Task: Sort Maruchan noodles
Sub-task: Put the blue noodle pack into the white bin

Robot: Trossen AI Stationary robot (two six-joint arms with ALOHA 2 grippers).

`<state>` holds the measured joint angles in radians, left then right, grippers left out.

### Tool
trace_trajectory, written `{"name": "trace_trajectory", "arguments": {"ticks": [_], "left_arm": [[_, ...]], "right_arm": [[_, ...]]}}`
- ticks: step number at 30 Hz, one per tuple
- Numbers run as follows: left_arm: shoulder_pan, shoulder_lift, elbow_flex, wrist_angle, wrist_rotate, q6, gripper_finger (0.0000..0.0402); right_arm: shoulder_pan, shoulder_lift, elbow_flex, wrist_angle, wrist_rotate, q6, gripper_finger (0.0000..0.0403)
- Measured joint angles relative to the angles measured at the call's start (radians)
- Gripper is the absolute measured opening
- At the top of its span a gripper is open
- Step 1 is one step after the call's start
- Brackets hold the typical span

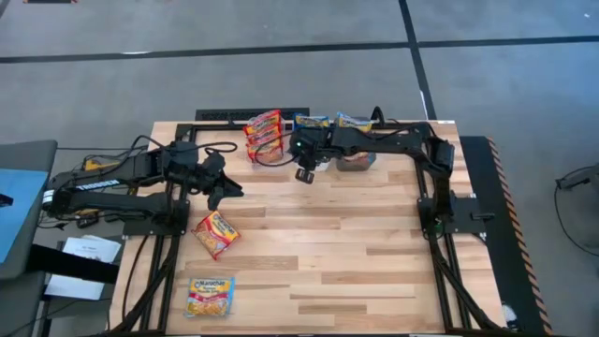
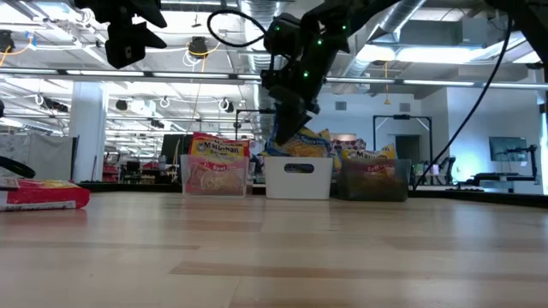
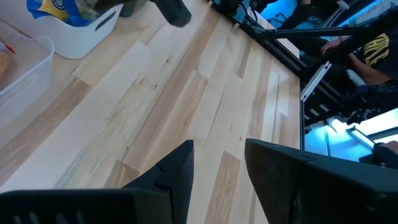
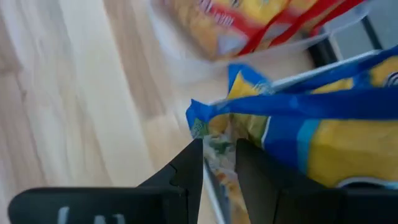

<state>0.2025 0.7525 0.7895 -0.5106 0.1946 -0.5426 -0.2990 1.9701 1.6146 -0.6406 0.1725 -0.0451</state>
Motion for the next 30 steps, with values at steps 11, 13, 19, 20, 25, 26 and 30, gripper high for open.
{"name": "trace_trajectory", "arguments": {"ticks": [11, 13, 19, 20, 25, 26, 30], "left_arm": [[0.0, 0.0, 0.0, 0.0, 0.0, 0.0, 0.013], [0.0, 0.0, 0.0, 0.0, 0.0, 0.0, 0.013], [0.0, 0.0, 0.0, 0.0, 0.0, 0.0, 0.013], [0.0, 0.0, 0.0, 0.0, 0.0, 0.0, 0.013], [0.0, 0.0, 0.0, 0.0, 0.0, 0.0, 0.013], [0.0, 0.0, 0.0, 0.0, 0.0, 0.0, 0.013], [0.0, 0.0, 0.0, 0.0, 0.0, 0.0, 0.013]], "right_arm": [[-0.033, 0.062, 0.001, 0.011, -0.017, 0.016, 0.0121], [-0.027, 0.074, 0.001, 0.013, -0.017, 0.019, 0.012], [-0.018, 0.077, 0.002, 0.033, -0.014, 0.018, 0.012], [-0.017, 0.076, 0.001, 0.032, -0.013, 0.018, 0.012], [-0.009, 0.043, -0.002, 0.013, -0.015, 0.019, 0.0121], [-0.008, 0.03, -0.002, 0.01, -0.015, 0.019, 0.0121], [0.006, -0.021, 0.0, 0.013, -0.006, 0.02, 0.0121]]}}
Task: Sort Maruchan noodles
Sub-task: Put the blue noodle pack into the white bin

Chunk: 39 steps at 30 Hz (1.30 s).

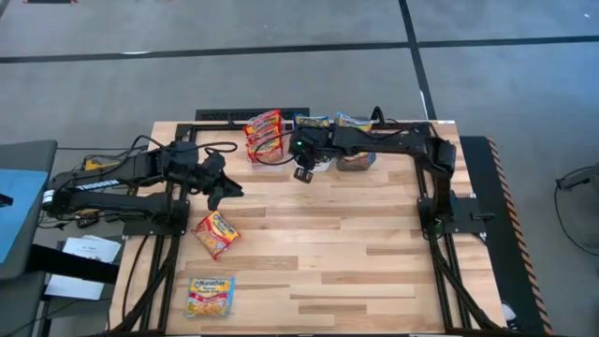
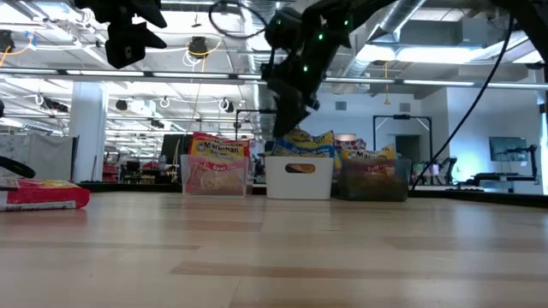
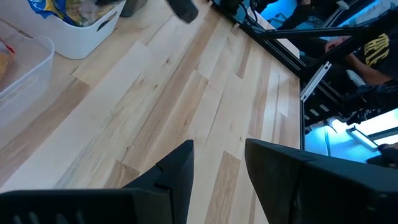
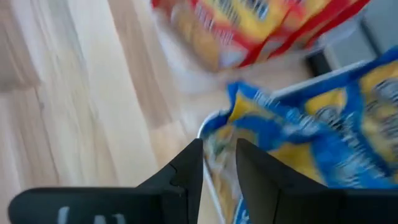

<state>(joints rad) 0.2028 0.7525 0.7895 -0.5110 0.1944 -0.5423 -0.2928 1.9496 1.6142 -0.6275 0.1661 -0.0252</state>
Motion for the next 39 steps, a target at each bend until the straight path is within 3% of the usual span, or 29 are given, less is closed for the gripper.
{"name": "trace_trajectory", "arguments": {"ticks": [8, 15, 24, 39], "left_arm": [[0.0, 0.0, 0.0, 0.0, 0.0, 0.0, 0.013], [0.0, 0.0, 0.0, 0.0, 0.0, 0.0, 0.013], [0.0, 0.0, 0.0, 0.0, 0.0, 0.008, 0.013], [0.0, 0.0, 0.0, -0.005, -0.023, 0.025, 0.013]], "right_arm": [[-0.005, -0.066, 0.0, 0.015, 0.142, 0.002, 0.0121], [-0.036, -0.064, 0.0, 0.039, 0.105, 0.008, 0.0121], [0.016, -0.077, 0.0, 0.088, 0.098, 0.025, 0.0121], [-0.017, 0.055, 0.0, 0.111, 0.094, 0.034, 0.0121]]}}
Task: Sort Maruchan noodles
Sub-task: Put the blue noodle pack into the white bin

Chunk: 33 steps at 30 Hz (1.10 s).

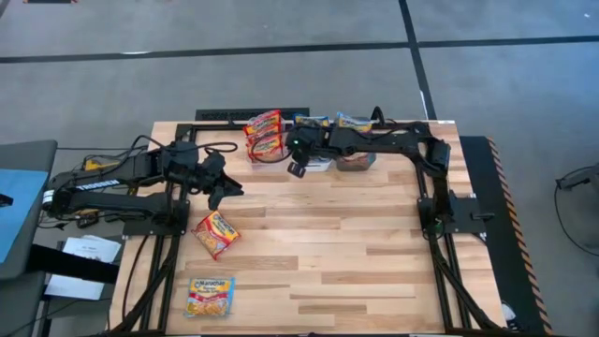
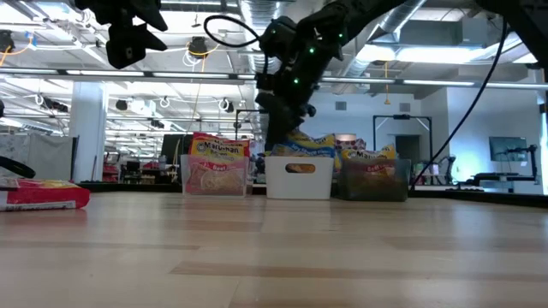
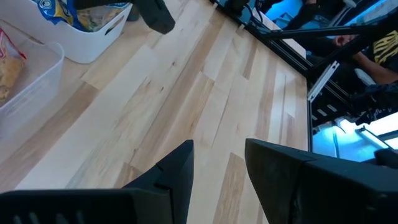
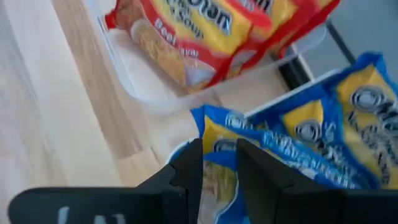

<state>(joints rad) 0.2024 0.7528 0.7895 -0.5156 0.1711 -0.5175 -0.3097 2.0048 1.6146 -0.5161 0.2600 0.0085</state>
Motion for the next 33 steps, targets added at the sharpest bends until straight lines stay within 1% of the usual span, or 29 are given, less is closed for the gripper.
{"name": "trace_trajectory", "arguments": {"ticks": [6, 9, 13, 19, 23, 33], "left_arm": [[0.0, 0.0, 0.0, -0.001, -0.001, -0.001, 0.013], [0.0, 0.0, 0.0, -0.001, -0.013, -0.002, 0.013], [0.0, 0.0, 0.0, -0.003, -0.02, -0.003, 0.013], [0.0, 0.0, 0.0, -0.013, -0.02, -0.003, 0.013], [0.0, 0.0, 0.0, -0.013, -0.021, -0.003, 0.013], [0.0, 0.0, 0.0, -0.011, -0.021, -0.002, 0.013]], "right_arm": [[-0.006, -0.001, 0.0, -0.057, -0.003, 0.046, 0.0121], [-0.016, 0.005, 0.0, -0.057, -0.06, 0.077, 0.0121], [-0.017, 0.057, 0.0, -0.048, -0.094, 0.093, 0.0121], [-0.004, 0.073, 0.002, -0.045, -0.09, 0.092, 0.012], [0.003, 0.038, -0.002, -0.033, -0.09, 0.087, 0.012], [-0.006, -0.11, 0.0, -0.05, -0.062, 0.066, 0.0121]]}}
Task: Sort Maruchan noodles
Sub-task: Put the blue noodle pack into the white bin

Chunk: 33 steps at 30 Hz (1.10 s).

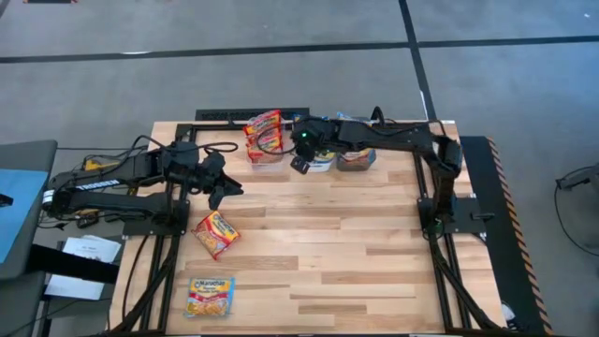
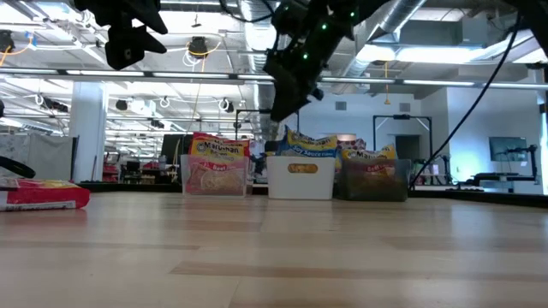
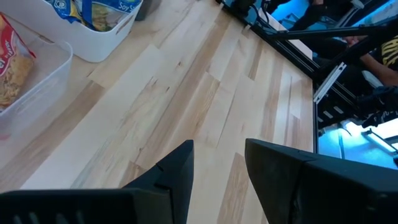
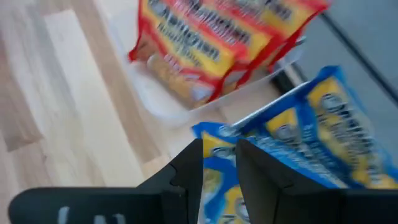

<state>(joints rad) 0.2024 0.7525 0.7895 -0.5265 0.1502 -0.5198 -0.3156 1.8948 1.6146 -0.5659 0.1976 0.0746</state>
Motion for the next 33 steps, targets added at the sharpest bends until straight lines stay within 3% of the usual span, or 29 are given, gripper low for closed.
{"name": "trace_trajectory", "arguments": {"ticks": [11, 33], "left_arm": [[0.0, 0.0, 0.0, -0.002, 0.0, 0.0, 0.013], [0.0, 0.0, 0.0, 0.001, -0.002, 0.0, 0.013]], "right_arm": [[-0.061, -0.023, 0.0, -0.15, 0.047, 0.057, 0.0121], [-0.011, 0.072, 0.0, -0.079, -0.021, 0.05, 0.0121]]}}
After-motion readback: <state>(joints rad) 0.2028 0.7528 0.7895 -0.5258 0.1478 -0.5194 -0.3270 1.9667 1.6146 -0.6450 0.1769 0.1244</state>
